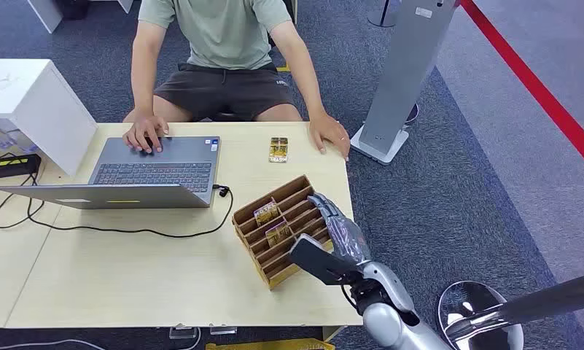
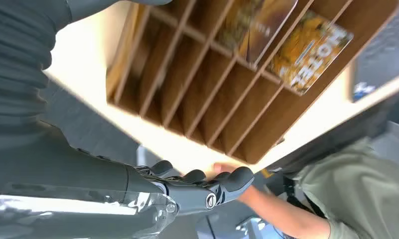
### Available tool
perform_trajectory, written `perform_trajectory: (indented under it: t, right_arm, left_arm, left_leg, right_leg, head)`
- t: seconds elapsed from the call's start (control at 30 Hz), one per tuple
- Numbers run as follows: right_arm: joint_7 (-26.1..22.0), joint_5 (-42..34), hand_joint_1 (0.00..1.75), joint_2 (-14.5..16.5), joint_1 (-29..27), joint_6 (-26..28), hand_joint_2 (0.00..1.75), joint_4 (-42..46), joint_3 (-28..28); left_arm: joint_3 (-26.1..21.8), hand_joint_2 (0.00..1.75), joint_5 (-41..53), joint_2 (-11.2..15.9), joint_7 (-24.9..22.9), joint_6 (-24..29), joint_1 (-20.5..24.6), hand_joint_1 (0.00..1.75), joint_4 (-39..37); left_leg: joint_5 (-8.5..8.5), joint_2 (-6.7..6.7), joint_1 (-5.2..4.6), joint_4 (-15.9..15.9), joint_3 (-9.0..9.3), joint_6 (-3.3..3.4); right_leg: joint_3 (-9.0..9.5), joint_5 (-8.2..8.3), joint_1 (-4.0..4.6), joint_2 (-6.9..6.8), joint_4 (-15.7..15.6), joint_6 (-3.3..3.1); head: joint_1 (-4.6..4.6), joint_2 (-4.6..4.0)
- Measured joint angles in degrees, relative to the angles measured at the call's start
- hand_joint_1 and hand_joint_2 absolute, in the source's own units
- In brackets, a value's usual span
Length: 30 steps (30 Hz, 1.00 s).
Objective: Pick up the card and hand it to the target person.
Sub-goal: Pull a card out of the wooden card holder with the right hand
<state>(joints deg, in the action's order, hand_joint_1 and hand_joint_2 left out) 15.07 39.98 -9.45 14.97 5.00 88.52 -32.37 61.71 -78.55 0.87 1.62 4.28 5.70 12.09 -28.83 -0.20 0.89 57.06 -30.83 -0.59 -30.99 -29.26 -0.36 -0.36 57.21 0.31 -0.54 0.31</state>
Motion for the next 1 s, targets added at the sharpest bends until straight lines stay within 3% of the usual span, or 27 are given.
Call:
perform_trajectory:
  t: [0.17, 0.27, 0.37, 0.63, 1.0]
  right_arm:
    - [7.3, 4.2, 0.03, 0.8, 9.1, -7.1, 1.75, -0.3, -3.2]
    - [12.7, 11.4, 0.21, 1.7, 13.8, -10.6, 1.75, -1.6, -6.5]
    - [15.1, 17.0, 0.33, 3.0, 16.7, -13.2, 1.75, -3.6, -10.1]
    - [17.2, 20.5, 0.60, 5.6, 18.1, -15.4, 1.75, -7.0, -16.8]
    - [20.8, 19.9, 0.59, 4.6, 17.4, -16.3, 1.75, -4.2, -19.1]
  left_arm:
    - [0.1, 0.00, 0.8, 0.0, 0.0, -0.5, 0.3, 0.00, 0.0]
    - [0.1, 0.00, 0.5, -0.2, 0.0, -0.2, 0.3, 0.00, 0.0]
    - [0.1, 0.00, -0.6, -0.5, -0.3, 0.8, 0.3, 0.00, 0.0]
    - [0.0, 0.00, -2.7, -1.3, -2.7, 3.2, 0.3, 0.00, 0.0]
    - [0.0, 0.00, -2.2, -1.1, -0.4, 0.7, 0.1, 0.00, 0.0]
  left_leg:
    - [0.06, 0.00, 0.00, 0.0, 0.01, -0.01]
    - [0.06, 0.00, 0.00, 0.0, -0.02, -0.02]
    - [0.06, 0.00, 0.00, 0.0, -0.06, -0.02]
    - [0.06, -0.03, 0.00, 0.0, -0.18, -0.02]
    - [0.06, -0.01, 0.00, 0.0, -0.17, -0.02]
  right_leg:
    - [-0.03, 0.02, 0.00, 0.01, 0.0, -0.03]
    - [-0.06, 0.02, 0.00, 0.00, 0.1, -0.03]
    - [-0.10, 0.01, 0.01, 0.00, 0.1, -0.03]
    - [-0.23, 0.01, 0.00, -0.01, 0.1, -0.03]
    - [-0.27, 0.01, 0.00, -0.01, 0.0, -0.03]
  head:
    - [0.09, 0.00]
    - [0.17, 0.00]
    - [0.19, 0.00]
    - [0.10, 0.00]
    - [0.15, 0.00]
